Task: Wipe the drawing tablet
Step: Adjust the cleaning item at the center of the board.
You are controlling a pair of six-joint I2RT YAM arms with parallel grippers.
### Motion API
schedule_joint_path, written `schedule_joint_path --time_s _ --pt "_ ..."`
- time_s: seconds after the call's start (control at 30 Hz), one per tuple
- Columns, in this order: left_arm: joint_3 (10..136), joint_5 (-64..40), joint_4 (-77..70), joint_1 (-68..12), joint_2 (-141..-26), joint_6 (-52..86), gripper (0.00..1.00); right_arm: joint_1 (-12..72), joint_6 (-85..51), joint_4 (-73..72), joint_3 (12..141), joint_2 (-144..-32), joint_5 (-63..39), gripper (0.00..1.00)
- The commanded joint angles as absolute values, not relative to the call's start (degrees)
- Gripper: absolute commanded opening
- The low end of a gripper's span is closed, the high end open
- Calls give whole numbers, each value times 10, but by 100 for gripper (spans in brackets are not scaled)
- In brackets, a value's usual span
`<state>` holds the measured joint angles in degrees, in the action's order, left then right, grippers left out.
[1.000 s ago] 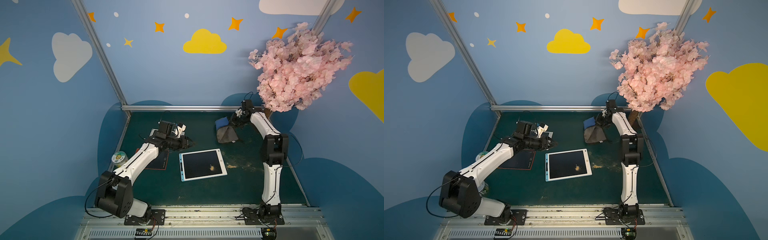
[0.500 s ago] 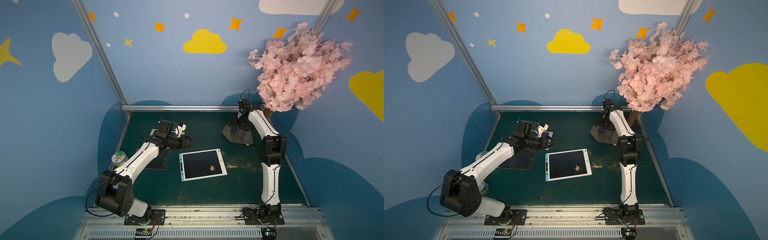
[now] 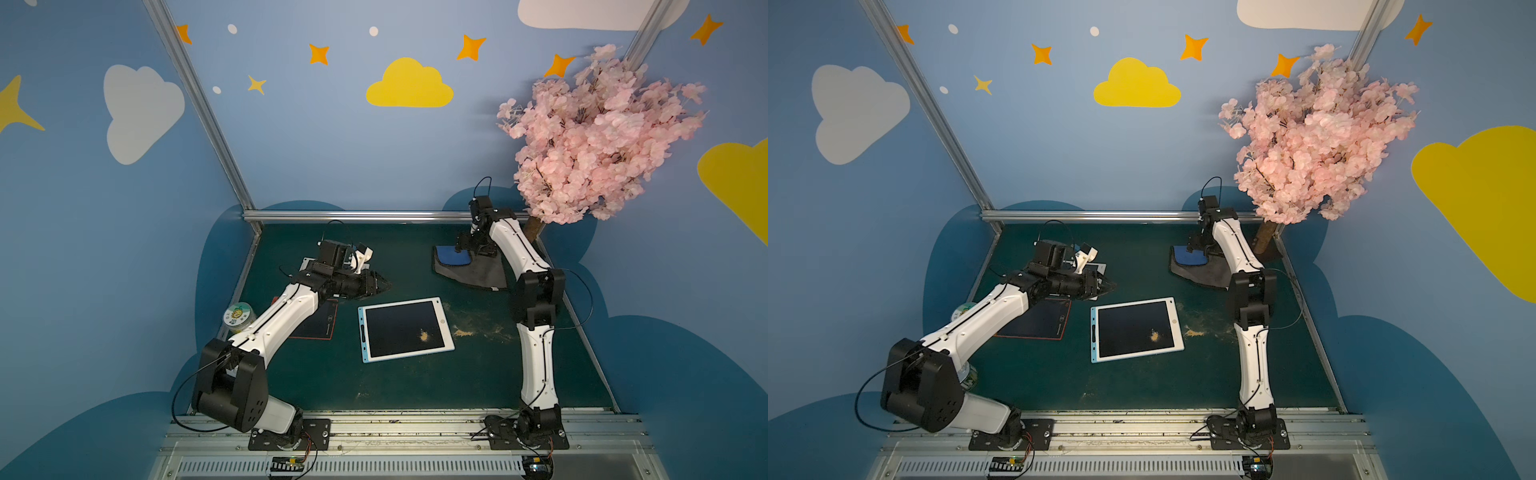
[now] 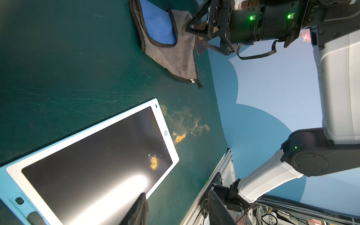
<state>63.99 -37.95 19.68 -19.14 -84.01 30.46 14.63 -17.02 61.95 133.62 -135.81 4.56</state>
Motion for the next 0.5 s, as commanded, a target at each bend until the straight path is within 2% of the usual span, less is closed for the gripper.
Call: schedule_joint_path --time_s 0.0,0.27,0.47 --pt "653 -389 204 -189 -839 300 50 196 -124 606 1375 -1396 11 92" --pt "645 -385 213 -188 -828 293 50 217 -135 616 1448 -1481 -19 84" --pt "642 -386 211 -188 -825 295 50 230 -102 607 1453 -1504 93 83"
